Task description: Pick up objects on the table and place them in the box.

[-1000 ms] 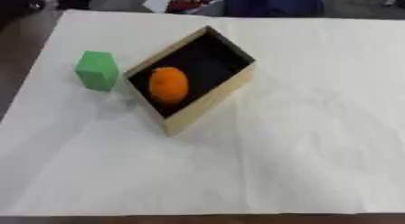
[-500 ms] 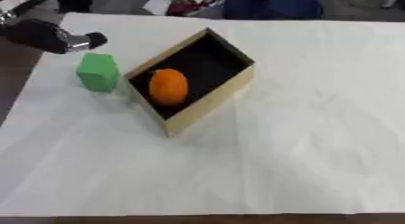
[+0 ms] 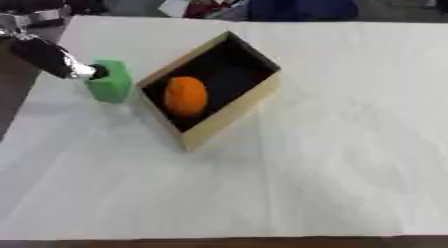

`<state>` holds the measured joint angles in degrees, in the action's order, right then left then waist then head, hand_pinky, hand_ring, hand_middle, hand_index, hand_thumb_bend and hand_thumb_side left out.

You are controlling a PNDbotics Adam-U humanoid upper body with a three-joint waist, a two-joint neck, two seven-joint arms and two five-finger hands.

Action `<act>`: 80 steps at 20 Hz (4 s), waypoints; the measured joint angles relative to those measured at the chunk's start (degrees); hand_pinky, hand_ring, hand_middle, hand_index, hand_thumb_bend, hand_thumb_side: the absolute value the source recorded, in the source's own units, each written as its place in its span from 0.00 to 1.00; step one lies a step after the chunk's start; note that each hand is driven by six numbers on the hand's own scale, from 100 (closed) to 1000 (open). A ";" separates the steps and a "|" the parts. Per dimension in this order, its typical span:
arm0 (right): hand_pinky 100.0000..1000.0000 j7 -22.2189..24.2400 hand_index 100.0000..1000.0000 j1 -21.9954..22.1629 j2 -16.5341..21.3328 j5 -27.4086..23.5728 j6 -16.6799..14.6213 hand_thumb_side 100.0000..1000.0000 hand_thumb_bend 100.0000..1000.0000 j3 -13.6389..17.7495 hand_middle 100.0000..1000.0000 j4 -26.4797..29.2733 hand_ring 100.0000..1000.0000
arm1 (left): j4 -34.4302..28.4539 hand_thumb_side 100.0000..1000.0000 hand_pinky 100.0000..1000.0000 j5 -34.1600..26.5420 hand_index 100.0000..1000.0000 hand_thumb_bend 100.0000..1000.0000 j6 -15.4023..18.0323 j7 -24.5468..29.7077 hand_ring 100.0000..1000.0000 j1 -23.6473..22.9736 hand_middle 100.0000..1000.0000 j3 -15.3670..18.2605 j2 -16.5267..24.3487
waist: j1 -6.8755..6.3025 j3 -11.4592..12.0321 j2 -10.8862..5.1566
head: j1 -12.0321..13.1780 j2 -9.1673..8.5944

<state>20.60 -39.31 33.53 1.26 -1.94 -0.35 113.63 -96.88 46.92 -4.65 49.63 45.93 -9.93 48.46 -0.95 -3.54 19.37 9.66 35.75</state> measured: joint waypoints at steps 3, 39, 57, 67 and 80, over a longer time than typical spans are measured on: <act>0.89 0.17 0.92 0.01 -0.10 0.07 0.13 0.48 0.00 0.00 0.67 0.00 0.93 | 1.43 0.53 0.91 0.21 1.00 0.48 0.97 1.62 0.89 0.53 0.90 -0.82 0.00 | 0.00 -0.01 0.00 | 0.00 0.00; 0.89 1.87 0.90 0.44 -0.99 0.98 0.96 0.62 0.00 -0.02 0.65 -0.01 0.92 | 22.71 0.51 0.91 11.16 1.00 0.49 5.75 2.35 0.92 7.64 0.89 -4.61 -4.16 | -0.16 -1.53 3.17 | 1.57 -1.12; 0.89 3.10 0.89 0.55 -1.39 1.40 0.92 0.68 0.00 0.00 0.65 -0.40 0.92 | 22.35 0.40 0.80 10.82 0.92 0.02 5.74 2.36 0.83 8.12 0.75 -4.61 -4.62 | 0.00 -1.69 3.78 | 1.79 -1.63; 0.89 3.31 0.88 0.86 -1.45 1.40 0.90 0.68 0.00 0.33 0.64 -0.88 0.92 | 19.50 0.37 0.73 10.69 0.80 0.00 5.70 2.34 0.70 8.90 0.56 -4.63 -4.62 | 0.00 -1.54 3.74 | 1.76 -1.62; 0.89 2.75 0.88 1.51 -1.97 1.17 1.21 0.64 0.00 0.48 0.64 -1.08 0.93 | 10.41 0.42 0.72 10.70 0.76 0.00 5.60 2.39 0.67 13.37 0.52 -4.48 -7.19 | 0.27 -0.73 1.39 | 0.78 -0.49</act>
<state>23.36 -37.80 31.56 2.43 -0.73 0.13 112.55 -86.47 57.62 0.94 52.03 59.31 -14.41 41.27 -0.69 -4.27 20.76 10.44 35.26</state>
